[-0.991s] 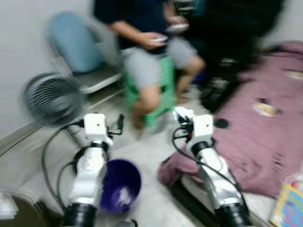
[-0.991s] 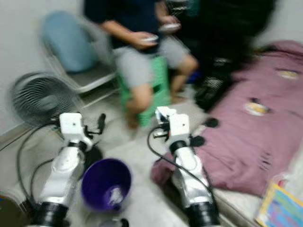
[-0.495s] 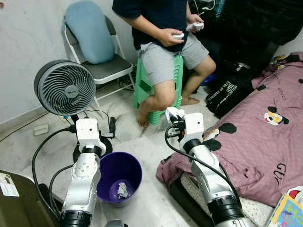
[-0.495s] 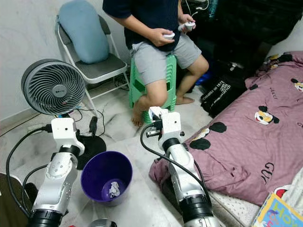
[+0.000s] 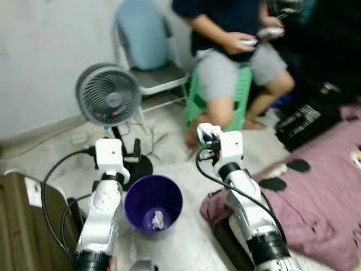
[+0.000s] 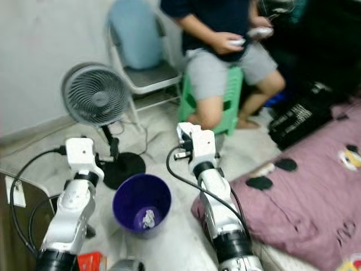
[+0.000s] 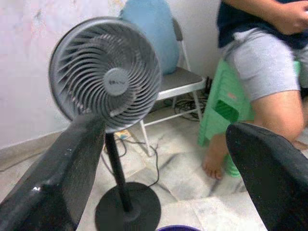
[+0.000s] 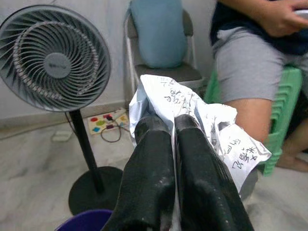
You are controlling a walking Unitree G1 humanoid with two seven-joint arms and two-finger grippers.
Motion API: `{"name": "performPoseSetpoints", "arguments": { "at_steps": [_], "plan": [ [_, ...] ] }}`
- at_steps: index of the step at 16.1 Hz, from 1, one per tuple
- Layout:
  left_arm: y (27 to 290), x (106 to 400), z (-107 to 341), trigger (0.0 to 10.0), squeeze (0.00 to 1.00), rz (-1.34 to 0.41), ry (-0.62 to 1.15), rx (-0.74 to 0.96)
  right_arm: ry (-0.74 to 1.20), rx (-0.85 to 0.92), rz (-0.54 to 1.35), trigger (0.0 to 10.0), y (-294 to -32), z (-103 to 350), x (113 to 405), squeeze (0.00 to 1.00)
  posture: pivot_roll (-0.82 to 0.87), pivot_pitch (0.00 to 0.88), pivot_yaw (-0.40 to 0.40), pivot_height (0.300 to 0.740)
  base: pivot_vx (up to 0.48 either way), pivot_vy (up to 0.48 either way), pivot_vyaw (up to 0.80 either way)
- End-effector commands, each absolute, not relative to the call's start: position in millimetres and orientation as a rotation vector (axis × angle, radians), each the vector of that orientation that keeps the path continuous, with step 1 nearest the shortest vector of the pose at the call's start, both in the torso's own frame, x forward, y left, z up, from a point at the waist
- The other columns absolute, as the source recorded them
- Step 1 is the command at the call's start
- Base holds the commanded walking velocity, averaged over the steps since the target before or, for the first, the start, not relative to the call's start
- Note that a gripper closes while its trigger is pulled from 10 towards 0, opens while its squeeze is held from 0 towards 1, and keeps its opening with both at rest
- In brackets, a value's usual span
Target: Clean up the room
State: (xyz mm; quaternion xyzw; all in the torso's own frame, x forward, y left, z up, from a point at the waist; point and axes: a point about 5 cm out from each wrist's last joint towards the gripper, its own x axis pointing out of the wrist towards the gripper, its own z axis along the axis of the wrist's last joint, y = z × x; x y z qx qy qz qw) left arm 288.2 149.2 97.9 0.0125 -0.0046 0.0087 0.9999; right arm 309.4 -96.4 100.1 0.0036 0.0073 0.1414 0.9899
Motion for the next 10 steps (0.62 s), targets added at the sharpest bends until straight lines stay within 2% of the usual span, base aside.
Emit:
{"name": "performPoseSetpoints", "arguments": {
  "at_steps": [1,3,6,10],
  "plan": [
    [159,287,94,10.0,0.00,0.051,0.013,0.041,0.019,0.011,0.310,10.0,-87,99,308,0.00,0.06,0.017,0.009,0.740,0.000,0.000,0.80],
    [157,288,90,10.0,0.00,0.053,0.039,0.036,0.025,0.005,0.309,10.0,-89,97,307,0.00,0.05,0.014,0.011,0.740,0.000,0.000,0.80],
    [148,290,90,10.0,0.00,0.003,0.039,0.023,0.034,-0.013,0.284,10.0,-97,94,304,0.00,0.03,0.010,0.022,0.740,0.000,0.000,0.41],
    [144,293,90,10.0,0.00,-0.018,0.037,0.027,0.040,-0.018,0.263,10.0,-101,91,301,0.00,0.02,0.014,0.028,0.740,0.000,0.000,0.80]
  ]
}}
